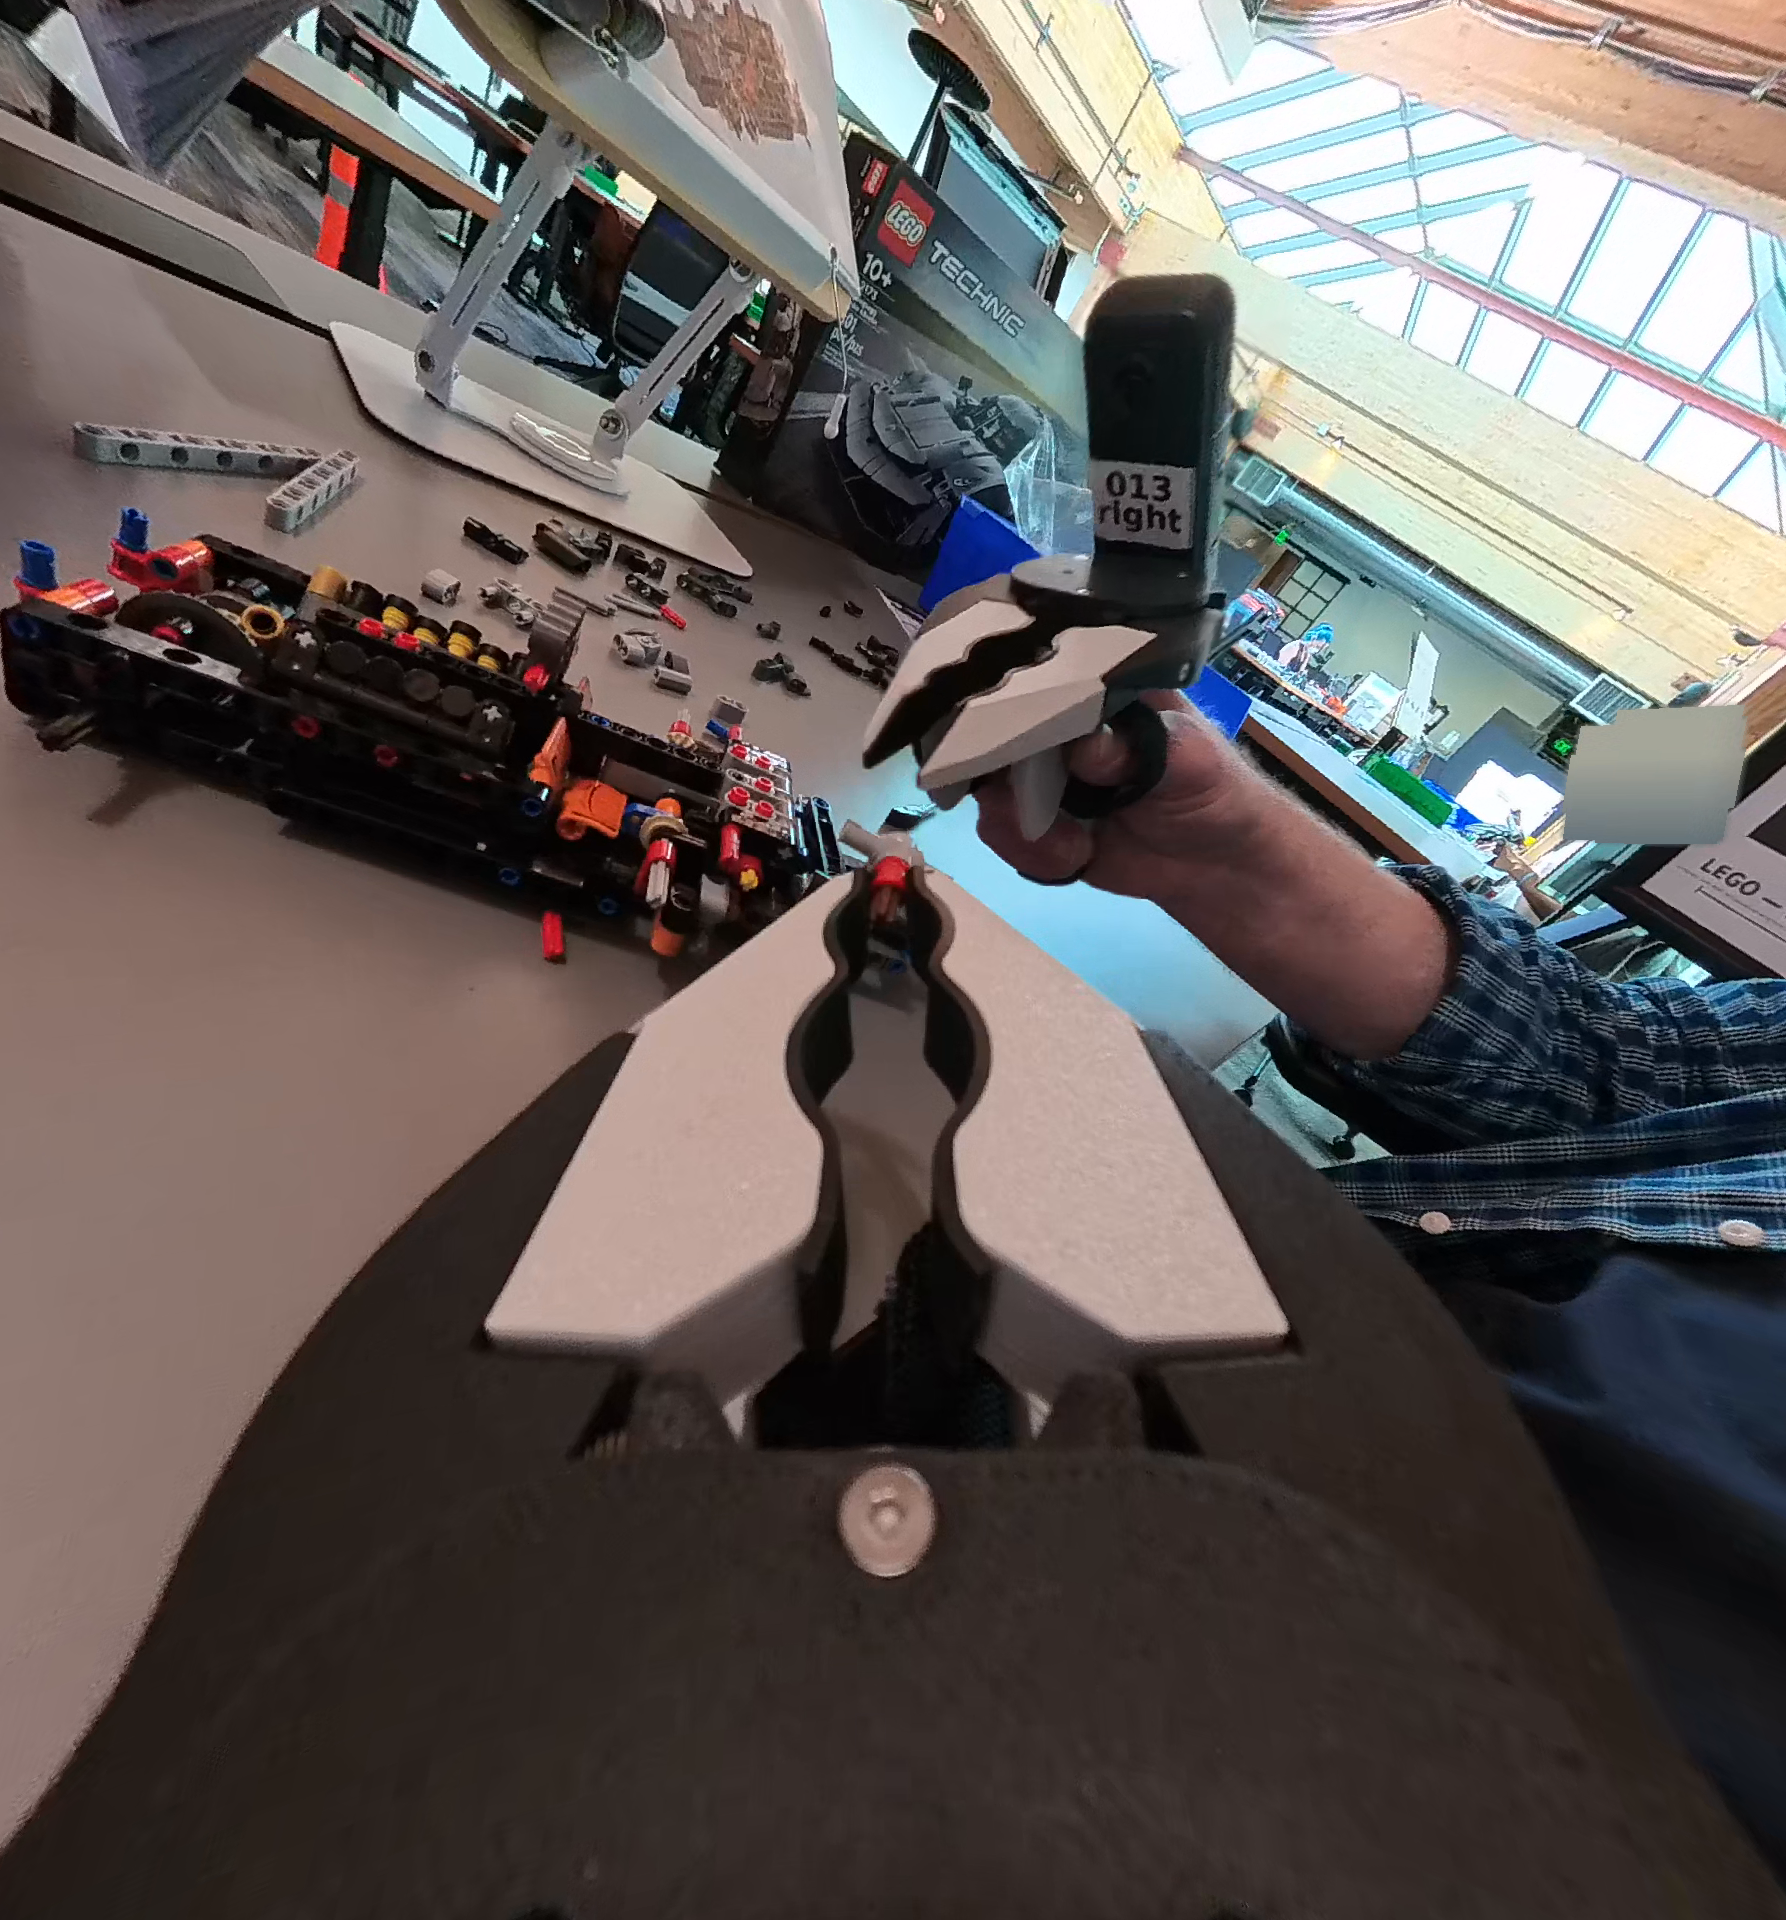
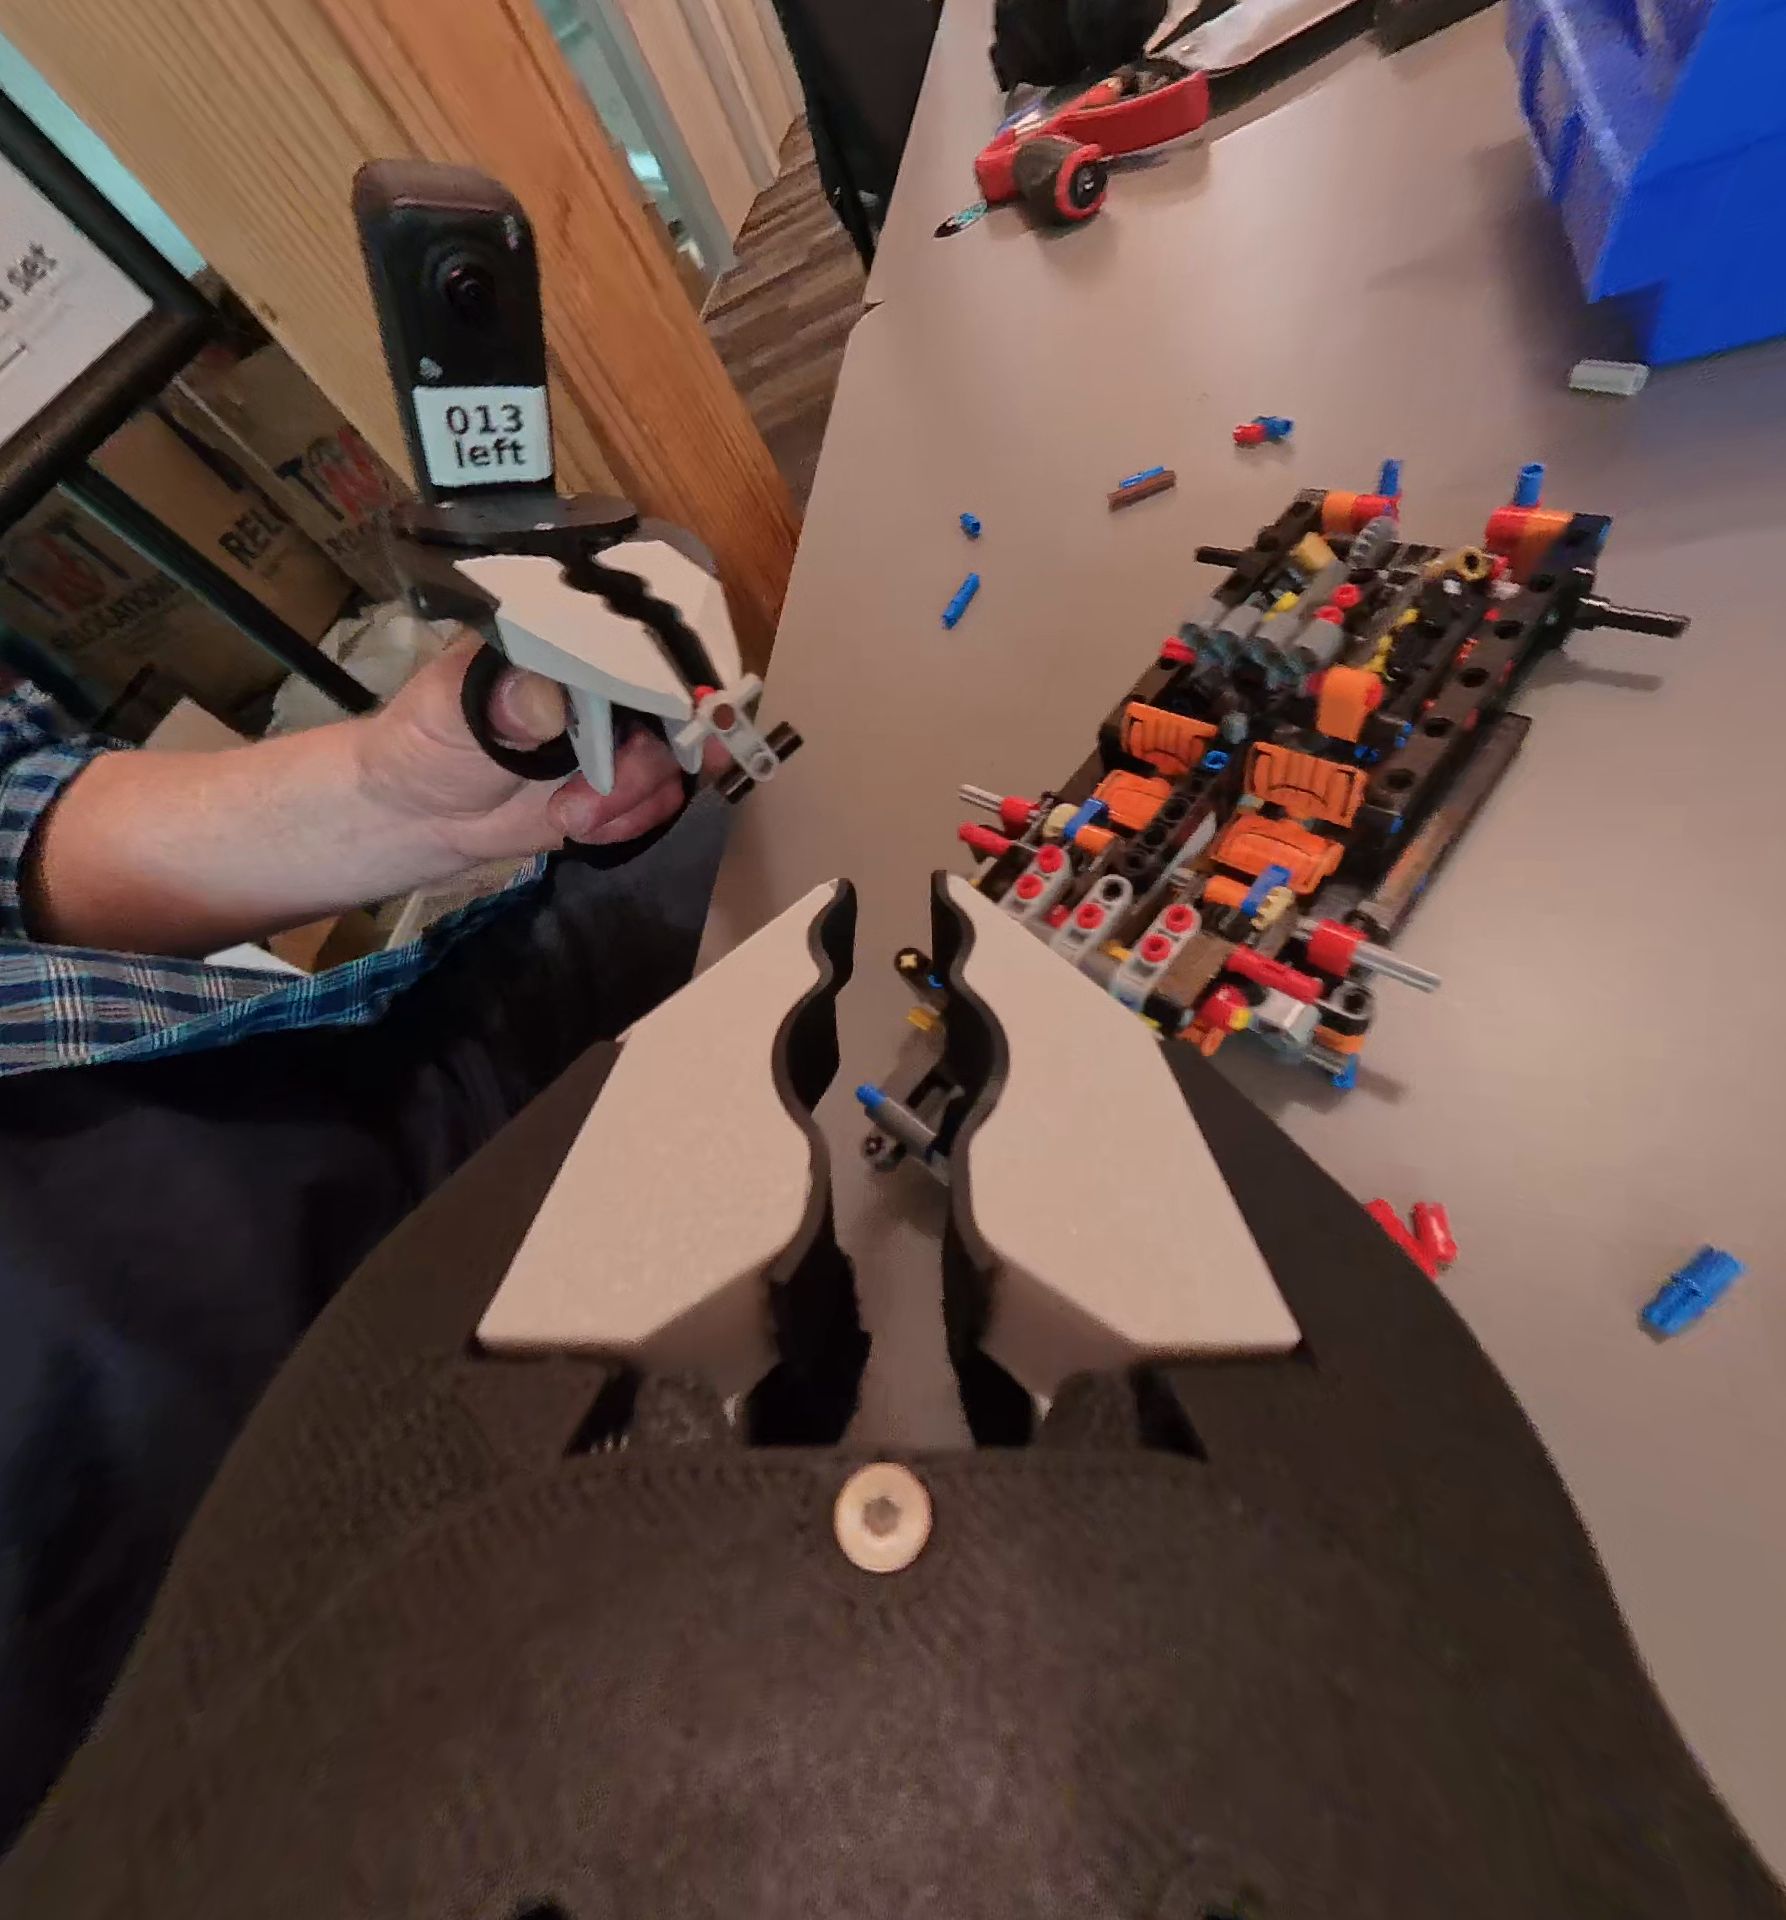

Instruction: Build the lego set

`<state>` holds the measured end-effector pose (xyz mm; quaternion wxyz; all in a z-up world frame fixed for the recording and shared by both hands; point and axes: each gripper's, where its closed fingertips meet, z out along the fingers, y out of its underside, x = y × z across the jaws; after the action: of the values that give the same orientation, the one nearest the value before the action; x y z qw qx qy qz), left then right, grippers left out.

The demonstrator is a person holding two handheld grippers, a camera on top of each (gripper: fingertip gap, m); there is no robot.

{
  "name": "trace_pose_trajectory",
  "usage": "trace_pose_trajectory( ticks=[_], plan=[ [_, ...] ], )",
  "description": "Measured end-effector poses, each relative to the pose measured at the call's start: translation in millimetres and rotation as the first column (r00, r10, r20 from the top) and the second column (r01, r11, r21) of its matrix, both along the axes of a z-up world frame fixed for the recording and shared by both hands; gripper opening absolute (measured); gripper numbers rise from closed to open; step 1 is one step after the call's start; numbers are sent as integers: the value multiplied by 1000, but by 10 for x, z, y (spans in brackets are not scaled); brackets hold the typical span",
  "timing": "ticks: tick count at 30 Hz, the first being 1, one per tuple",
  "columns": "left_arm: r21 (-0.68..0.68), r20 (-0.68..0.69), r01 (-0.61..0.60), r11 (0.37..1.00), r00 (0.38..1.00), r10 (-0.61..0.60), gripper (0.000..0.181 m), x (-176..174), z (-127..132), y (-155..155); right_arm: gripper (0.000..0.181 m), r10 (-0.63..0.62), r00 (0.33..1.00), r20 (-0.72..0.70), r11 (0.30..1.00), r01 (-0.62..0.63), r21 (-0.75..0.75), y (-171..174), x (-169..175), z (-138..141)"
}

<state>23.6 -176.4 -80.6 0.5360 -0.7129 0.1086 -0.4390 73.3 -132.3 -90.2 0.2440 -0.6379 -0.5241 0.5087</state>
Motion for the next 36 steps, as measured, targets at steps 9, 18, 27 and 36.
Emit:
trace_pose_trajectory(
  ticks=[9,18,27,36],
  plan=[
    [-1,12,22,1000,1000,-22,6,89,17,-19,10,179,982,59,976,-185,117,-539,-161,-12],
    [-11,-65,-5,1000,998,4,5,79,-75,8,6,10,1000,-23,1000,-10,9,-83,-16,116],
    [18,-215,-48,999,975,51,6,62,-183,57,6,-71,997,-11,996,70,-53,178,74,9],
    [15,-161,-43,999,986,45,6,40,-135,72,9,10,1000,12,1000,-10,-5,-35,-14,-8]
  ],
)
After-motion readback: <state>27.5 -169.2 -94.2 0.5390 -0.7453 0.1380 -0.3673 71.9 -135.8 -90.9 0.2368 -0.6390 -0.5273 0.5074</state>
